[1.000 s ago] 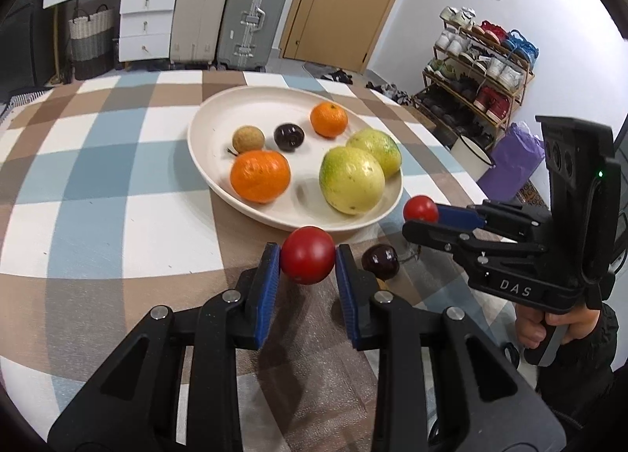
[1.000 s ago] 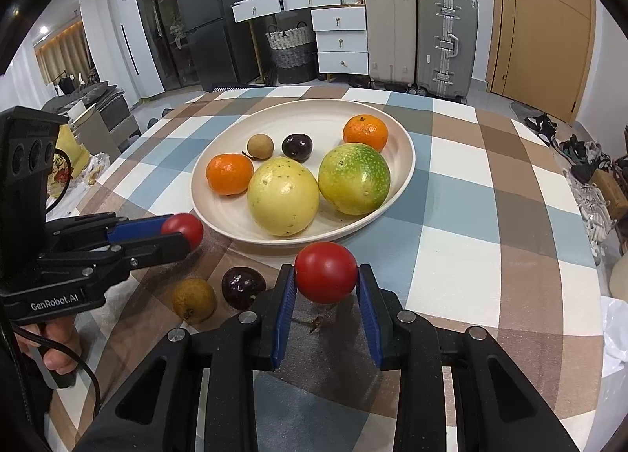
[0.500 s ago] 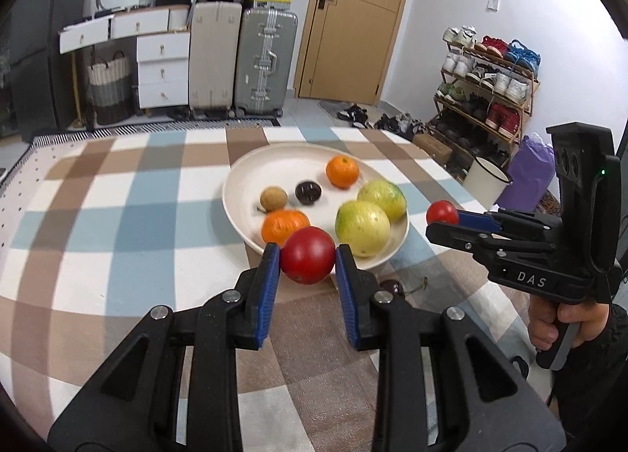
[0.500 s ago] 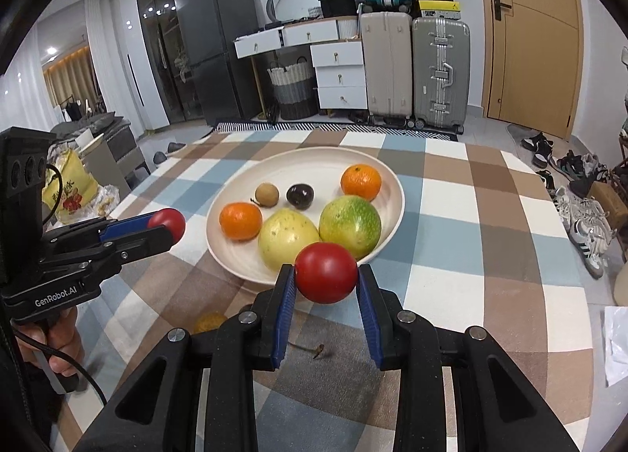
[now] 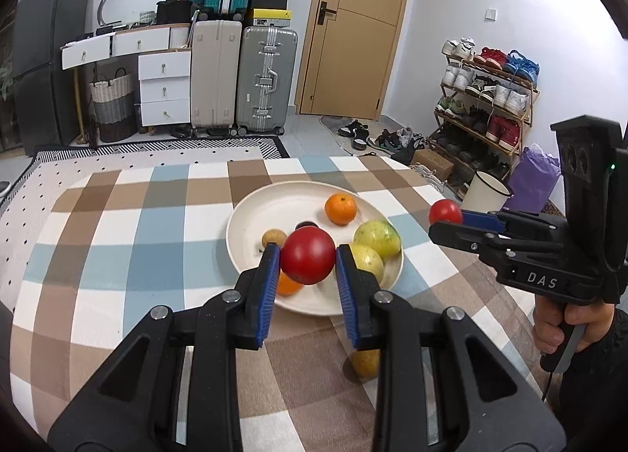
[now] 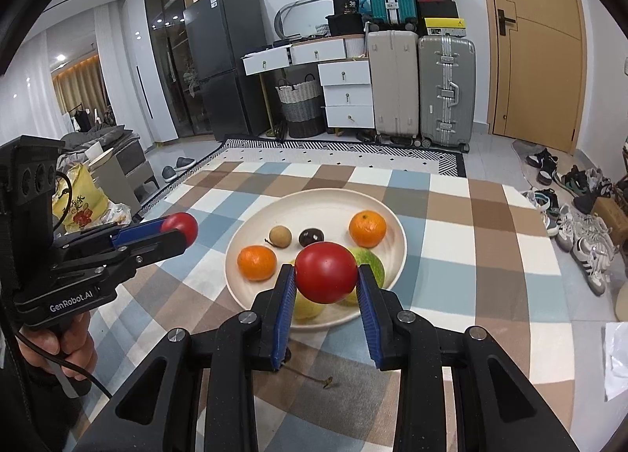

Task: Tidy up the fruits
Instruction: 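Carry the tomato over the plate while the right tool carries its tomato there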

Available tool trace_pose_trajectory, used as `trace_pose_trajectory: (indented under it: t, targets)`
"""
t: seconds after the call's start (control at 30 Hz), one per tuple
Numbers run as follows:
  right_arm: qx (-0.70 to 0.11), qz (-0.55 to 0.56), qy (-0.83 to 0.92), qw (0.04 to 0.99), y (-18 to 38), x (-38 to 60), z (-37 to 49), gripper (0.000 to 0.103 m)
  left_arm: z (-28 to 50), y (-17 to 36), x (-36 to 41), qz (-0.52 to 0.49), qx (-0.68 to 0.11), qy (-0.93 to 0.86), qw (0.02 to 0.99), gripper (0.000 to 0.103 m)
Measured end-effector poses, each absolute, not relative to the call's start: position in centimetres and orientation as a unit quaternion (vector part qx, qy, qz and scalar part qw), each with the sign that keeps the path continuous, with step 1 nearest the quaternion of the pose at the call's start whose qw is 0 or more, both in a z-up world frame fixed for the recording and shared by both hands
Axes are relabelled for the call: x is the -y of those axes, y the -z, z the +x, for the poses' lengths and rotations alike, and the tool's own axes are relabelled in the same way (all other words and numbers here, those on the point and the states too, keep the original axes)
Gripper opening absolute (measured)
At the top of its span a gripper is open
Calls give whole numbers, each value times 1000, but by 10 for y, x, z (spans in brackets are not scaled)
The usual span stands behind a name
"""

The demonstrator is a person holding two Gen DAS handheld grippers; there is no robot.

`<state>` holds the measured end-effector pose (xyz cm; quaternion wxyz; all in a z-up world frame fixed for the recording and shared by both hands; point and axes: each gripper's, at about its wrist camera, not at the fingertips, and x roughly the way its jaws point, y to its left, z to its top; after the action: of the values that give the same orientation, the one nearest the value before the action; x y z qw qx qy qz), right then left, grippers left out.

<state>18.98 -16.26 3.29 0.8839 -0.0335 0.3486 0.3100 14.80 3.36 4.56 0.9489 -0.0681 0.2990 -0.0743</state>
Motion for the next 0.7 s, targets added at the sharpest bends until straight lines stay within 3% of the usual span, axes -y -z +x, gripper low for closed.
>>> trace_pose_trajectory:
  t: [0.7]
  targets:
    - [-368, -37, -317, 873, -25, 151, 244, 32, 218, -31, -35, -61, -309, 71, 946, 26]
